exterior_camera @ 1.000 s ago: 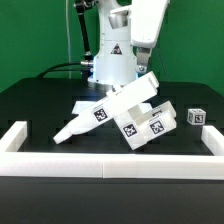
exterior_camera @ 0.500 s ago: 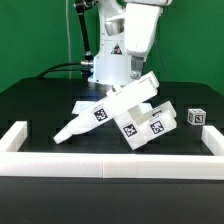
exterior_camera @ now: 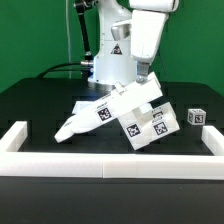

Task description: Assemble chair

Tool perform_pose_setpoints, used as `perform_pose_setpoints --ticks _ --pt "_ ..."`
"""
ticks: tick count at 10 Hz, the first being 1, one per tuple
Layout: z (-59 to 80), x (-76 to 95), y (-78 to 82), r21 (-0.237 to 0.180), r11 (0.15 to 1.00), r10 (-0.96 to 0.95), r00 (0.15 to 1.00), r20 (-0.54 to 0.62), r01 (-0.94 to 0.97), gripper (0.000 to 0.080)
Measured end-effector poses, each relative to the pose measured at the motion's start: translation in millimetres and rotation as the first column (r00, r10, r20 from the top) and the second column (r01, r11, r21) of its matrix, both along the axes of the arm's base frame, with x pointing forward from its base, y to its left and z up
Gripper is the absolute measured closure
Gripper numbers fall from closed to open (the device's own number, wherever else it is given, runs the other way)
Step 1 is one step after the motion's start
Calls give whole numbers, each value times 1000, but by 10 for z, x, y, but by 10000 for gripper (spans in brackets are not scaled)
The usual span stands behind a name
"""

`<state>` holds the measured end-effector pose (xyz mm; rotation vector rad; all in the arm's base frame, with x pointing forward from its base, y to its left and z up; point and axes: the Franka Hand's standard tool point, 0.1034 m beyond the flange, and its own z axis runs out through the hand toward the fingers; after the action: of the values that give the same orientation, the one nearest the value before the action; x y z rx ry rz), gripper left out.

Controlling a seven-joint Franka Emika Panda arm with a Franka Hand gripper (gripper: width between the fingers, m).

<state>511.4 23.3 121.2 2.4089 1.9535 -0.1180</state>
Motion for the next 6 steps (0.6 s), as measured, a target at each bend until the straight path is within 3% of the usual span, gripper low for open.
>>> perform_pose_setpoints --ticks 6 --pt "-152 14 246 8 999 -36 999 -10 36 150"
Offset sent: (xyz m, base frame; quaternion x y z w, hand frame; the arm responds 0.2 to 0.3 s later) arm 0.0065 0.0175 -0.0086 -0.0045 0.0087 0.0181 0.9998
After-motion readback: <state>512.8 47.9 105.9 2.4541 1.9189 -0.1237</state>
